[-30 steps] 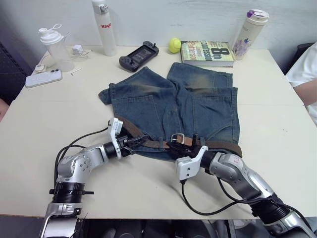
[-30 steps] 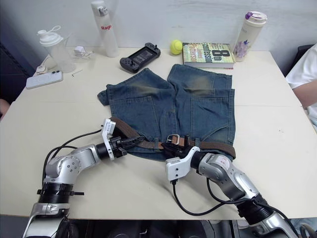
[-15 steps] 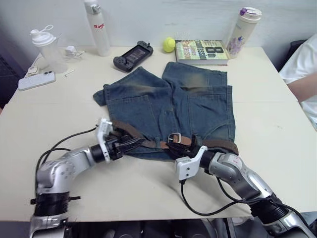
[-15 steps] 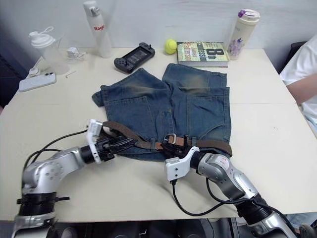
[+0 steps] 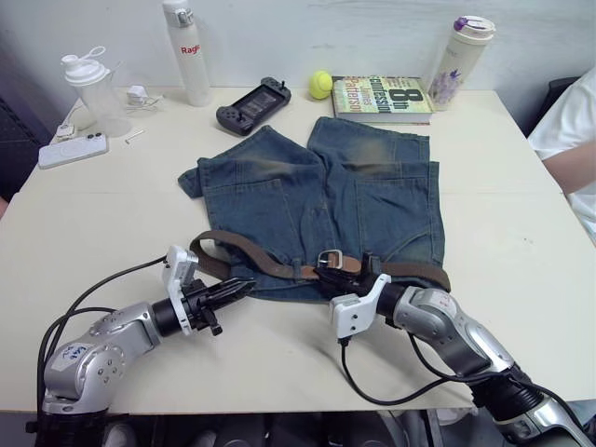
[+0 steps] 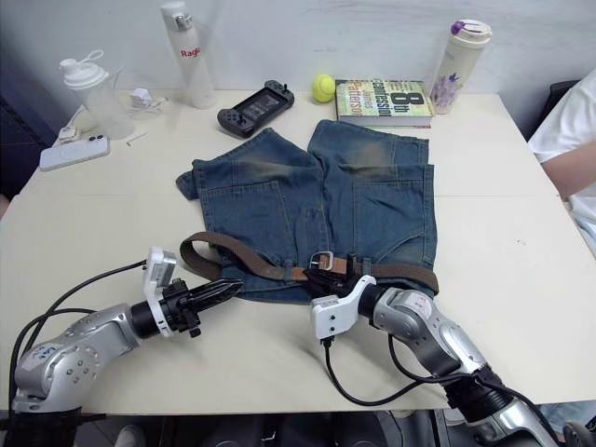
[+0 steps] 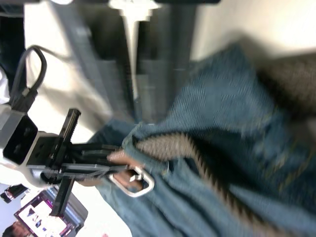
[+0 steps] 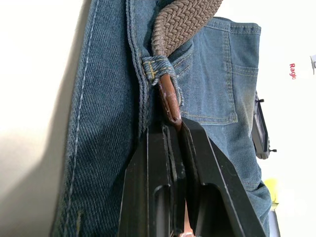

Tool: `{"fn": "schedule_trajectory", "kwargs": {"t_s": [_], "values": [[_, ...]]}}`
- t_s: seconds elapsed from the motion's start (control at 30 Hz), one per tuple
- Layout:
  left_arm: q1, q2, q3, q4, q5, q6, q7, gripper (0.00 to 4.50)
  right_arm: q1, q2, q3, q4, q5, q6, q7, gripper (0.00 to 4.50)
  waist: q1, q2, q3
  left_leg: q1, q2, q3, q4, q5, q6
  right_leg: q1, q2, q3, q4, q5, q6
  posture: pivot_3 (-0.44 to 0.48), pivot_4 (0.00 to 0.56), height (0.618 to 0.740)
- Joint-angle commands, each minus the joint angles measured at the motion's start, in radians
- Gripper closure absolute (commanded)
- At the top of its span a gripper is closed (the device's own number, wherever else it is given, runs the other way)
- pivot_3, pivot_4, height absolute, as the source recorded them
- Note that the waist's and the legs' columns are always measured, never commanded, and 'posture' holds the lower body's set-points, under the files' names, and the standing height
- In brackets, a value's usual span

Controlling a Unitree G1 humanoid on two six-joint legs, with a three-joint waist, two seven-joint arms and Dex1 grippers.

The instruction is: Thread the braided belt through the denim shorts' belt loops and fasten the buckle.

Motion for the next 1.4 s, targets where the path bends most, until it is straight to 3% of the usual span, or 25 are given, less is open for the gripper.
{"fn": "schedule_trajectory", "kwargs": {"t_s": [0.03,0.13,0.43,0.73,0.9,1.23,1.4], "values": [[0.004,0.036,-0.078,0.012,0.132,-0.052,0.025,4.46,0.012,-0.012,-0.039,-0.062,0.028,0.005,0.015,4.50,0.000,0.000,0.000,0.000,0.000,0.000,0.000,0.000,0.000,0.000,0.000,0.000,0.000,0.000,0.000,0.000,0.150,0.740],[-0.002,0.053,-0.147,0.064,0.251,-0.081,0.067,4.46,0.025,-0.028,-0.067,-0.113,0.053,0.025,0.044,4.50,0.002,0.001,0.000,0.000,0.000,0.000,0.000,0.000,0.000,0.000,0.000,0.000,0.000,0.000,0.000,0.000,0.150,0.740],[0.036,0.061,-0.200,0.081,0.318,-0.135,0.040,4.46,0.087,-0.129,-0.214,-0.274,0.126,0.087,0.126,4.50,0.004,0.007,-0.004,0.003,-0.001,0.000,0.000,0.000,0.001,0.003,-0.001,0.001,0.000,0.000,0.000,0.000,0.150,0.740],[0.053,0.049,-0.195,0.097,0.312,-0.143,0.037,4.46,0.087,-0.339,-0.484,-0.172,0.312,0.052,0.185,4.50,0.001,0.007,-0.004,0.012,0.000,0.001,-0.003,-0.001,0.002,0.012,-0.001,0.001,-0.002,0.000,-0.001,0.000,0.150,0.740],[0.048,0.042,-0.195,0.107,0.314,-0.154,0.041,4.46,0.079,-0.311,-0.527,-0.190,0.425,0.110,0.198,4.50,0.000,0.009,-0.005,0.017,0.000,0.001,-0.004,-0.003,0.002,0.017,-0.001,0.001,-0.005,-0.001,-0.001,0.000,0.150,0.740],[0.049,0.049,-0.182,0.118,0.321,-0.160,0.042,4.46,0.015,-0.301,-0.570,-0.159,0.469,0.199,0.177,4.50,0.001,0.012,-0.007,0.017,0.000,0.001,-0.004,-0.003,0.002,0.017,-0.001,0.001,-0.005,-0.001,-0.001,0.000,0.150,0.740],[0.049,0.043,-0.175,0.102,0.314,-0.159,0.049,4.46,0.001,-0.274,-0.520,-0.226,0.549,0.235,0.213,4.50,0.001,0.012,-0.007,0.017,0.000,0.001,-0.004,-0.003,0.002,0.017,-0.001,0.001,-0.006,-0.001,-0.001,0.000,0.150,0.740]]}}
